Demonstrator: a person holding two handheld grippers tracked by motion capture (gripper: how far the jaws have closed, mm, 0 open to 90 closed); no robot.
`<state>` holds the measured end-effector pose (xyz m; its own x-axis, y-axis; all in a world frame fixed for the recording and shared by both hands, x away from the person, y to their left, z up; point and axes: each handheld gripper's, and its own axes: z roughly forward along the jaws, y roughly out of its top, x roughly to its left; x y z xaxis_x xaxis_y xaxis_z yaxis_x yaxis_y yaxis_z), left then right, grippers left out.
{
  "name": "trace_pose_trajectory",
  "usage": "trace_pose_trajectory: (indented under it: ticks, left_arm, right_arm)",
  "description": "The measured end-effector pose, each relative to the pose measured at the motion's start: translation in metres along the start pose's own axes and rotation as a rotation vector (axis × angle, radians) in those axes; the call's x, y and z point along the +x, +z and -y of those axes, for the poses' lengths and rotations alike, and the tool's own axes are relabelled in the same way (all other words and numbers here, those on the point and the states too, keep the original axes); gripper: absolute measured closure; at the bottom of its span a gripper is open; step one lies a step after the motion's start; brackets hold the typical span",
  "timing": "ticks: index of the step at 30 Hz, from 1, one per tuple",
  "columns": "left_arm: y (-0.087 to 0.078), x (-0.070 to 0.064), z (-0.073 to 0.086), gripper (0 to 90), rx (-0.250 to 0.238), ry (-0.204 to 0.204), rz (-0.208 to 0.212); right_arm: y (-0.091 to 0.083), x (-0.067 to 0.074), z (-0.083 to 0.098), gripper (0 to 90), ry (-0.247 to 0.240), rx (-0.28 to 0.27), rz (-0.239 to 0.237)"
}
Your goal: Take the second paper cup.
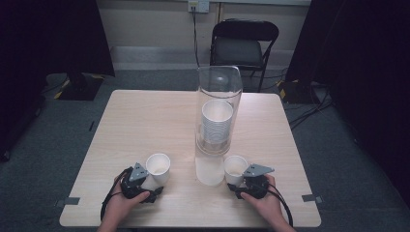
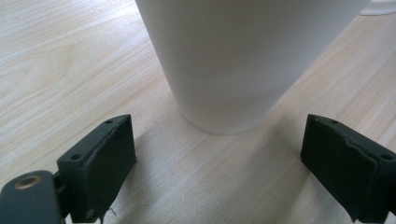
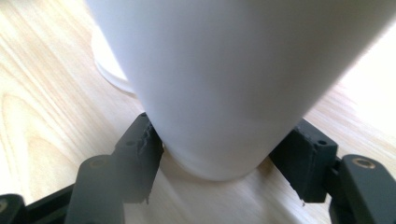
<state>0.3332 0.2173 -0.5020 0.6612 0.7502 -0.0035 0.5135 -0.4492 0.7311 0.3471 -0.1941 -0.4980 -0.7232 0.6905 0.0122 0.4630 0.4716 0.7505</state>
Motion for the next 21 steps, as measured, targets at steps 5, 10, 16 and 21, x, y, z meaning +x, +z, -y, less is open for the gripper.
trace_pose_trajectory:
  ticks: [5,10,16,21]
  left_arm:
    - [0.000,0.000,0.000,9.6,0.000,0.000,0.000]
    - [0.000,0.000,0.000,9.5,0.001,0.000,0.001]
    - [0.000,0.000,0.000,9.2,0.002,-0.005,0.004]
    - [0.000,0.000,0.000,9.2,0.002,-0.005,0.003]
  right_arm:
    - [-0.002,-0.007,0.002,36.0,0.017,-0.002,0.008]
    - [0.001,-0.014,0.000,35.9,0.028,-0.014,0.014]
    - [0.004,-0.015,-0.003,35.7,0.017,-0.004,0.022]
    - [0.005,-0.016,-0.003,35.6,0.018,-0.009,0.022]
